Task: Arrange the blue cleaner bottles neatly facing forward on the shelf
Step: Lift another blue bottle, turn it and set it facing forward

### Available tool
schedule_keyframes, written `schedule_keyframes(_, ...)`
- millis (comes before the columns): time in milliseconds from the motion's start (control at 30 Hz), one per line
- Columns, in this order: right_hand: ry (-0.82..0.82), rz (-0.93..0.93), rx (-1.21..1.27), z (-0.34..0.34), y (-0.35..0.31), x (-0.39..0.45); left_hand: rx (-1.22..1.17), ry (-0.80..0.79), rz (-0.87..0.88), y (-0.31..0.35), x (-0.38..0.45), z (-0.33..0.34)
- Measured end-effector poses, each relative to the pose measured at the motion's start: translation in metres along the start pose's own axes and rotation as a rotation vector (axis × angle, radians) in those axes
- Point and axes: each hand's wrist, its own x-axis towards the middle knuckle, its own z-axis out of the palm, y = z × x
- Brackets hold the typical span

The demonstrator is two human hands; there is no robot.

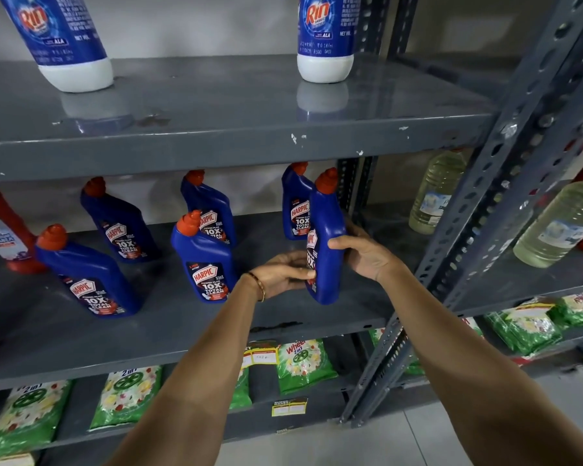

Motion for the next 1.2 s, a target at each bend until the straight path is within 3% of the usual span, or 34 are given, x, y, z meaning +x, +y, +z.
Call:
schedule_keyframes(133, 0.025, -0.014, 0.106, -0.003, 0.007, 0.004, 0.108, 0.087, -0.006, 0.002, 0.005, 0.005)
schedule_keyframes(333, 0.159, -0.057, 0.026, -0.016, 0.011, 0.012, 0.278, 0.715, 0.085, -0.009, 0.024, 0.018)
schedule_keyframes(400, 0.184, -0.041, -0.001, -0.019, 0.015, 0.016, 0.343, 0.835, 0.079, -0.012, 0.029, 0.020)
schedule_keyframes(667, 0.219, -0.003, -0.061, -0.024, 0.027, 0.025, 0.402, 0.839, 0.063, -0.020, 0.037, 0.010)
schedule_keyframes(900, 0.284, 0.027, 0.043, -0.034, 0.043, 0.023, 0.396, 0.850, 0.093, -0.033, 0.040, 0.004)
schedule_keyframes(1067, 0.398, 0.182, -0.320, -0.031, 0.077, 0.022, 0.332, 0.884, 0.090, -0.044, 0.035, 0.007)
schedule_keyframes(1200, 0.485, 0.142, -0.446, -0.025, 0.095, 0.022, 0.372, 0.886, 0.070, -0.043, 0.037, 0.014)
